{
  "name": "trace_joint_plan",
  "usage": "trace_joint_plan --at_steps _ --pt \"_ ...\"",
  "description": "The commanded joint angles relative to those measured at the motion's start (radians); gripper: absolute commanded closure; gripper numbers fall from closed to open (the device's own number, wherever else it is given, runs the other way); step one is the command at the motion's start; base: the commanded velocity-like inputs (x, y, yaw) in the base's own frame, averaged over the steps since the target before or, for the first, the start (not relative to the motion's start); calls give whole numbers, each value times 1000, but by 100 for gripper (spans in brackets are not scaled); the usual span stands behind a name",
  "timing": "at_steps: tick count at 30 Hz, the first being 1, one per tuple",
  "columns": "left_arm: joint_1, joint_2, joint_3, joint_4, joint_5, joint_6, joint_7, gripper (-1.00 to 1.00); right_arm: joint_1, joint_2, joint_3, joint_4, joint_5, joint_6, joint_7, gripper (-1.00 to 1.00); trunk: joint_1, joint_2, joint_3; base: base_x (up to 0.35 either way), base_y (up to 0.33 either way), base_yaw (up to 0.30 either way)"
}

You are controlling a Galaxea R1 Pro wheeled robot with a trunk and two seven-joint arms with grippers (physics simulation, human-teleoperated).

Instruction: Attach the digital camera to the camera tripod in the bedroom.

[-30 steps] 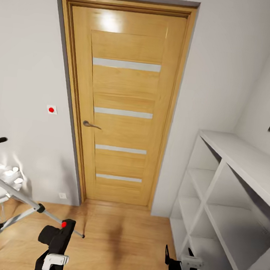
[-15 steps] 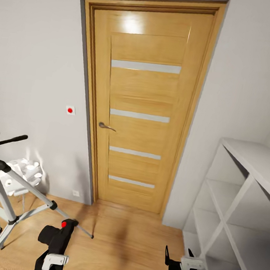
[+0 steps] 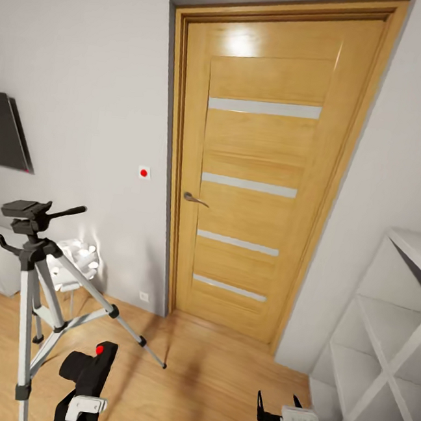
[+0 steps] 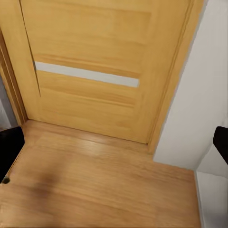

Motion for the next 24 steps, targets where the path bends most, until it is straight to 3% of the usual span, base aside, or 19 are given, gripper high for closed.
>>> trace_joint_plan --at_steps 1,24 --pt "-2 -1 -9 3 5 -5 2 100 -1 -1 3 0 6 -1 -10 -100 1 -2 -2 0 0 287" --pt "-2 -1 -9 4 5 -5 2 100 -1 -1 3 2 6 -1 -10 -100 1 -2 -2 0 0 287"
